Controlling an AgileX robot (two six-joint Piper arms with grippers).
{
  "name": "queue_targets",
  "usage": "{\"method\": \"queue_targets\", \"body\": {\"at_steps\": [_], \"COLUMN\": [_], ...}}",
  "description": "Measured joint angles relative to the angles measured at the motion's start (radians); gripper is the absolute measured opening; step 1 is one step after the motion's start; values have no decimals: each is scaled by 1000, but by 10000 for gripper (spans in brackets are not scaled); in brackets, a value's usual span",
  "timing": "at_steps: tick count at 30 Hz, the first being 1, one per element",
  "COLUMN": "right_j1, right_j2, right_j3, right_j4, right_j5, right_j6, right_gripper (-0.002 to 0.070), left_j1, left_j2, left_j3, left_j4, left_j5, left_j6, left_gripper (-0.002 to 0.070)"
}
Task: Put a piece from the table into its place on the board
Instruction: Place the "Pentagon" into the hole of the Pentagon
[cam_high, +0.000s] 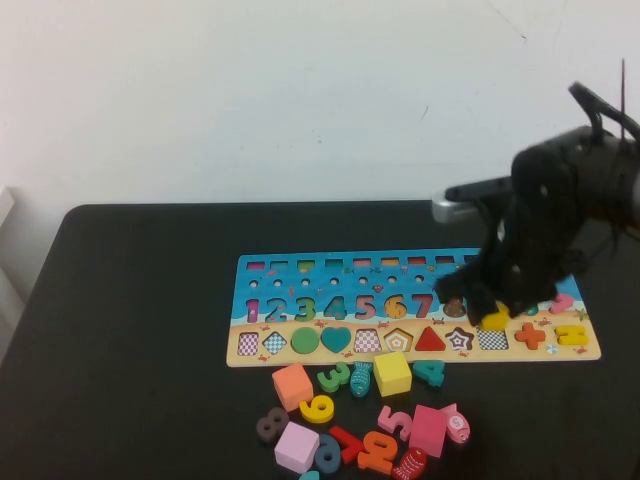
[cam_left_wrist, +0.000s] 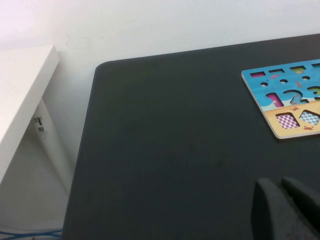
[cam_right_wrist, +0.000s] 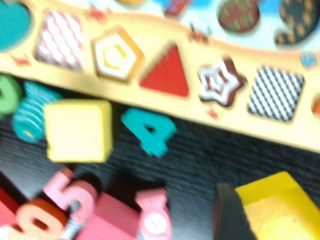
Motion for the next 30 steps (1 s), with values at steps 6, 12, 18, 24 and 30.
{"method": "queue_targets", "body": {"at_steps": [6,12,18,24,30], "right_j1": [0,27,67,70,70], "right_j2": [108,255,367,449,487], "right_j3": [-157,-356,-512,-544,-549], "right_j4": [102,133,122,96,91], "right_j5": [83,181,183,179,177], "right_j6": [-89,-126,-97,-57,-55], "right_gripper": [372,372,372,372,372], "left_j1": [0,0,0,0,0], "left_j2": [0,0,0,0,0], "left_j3": [0,0,0,0,0], "left_j4": [0,0,0,0,0], "left_j5": [0,0,0,0,0], "left_j6": [0,0,2,2,2], "left_gripper": [-1,-1,-1,-1,-1]}}
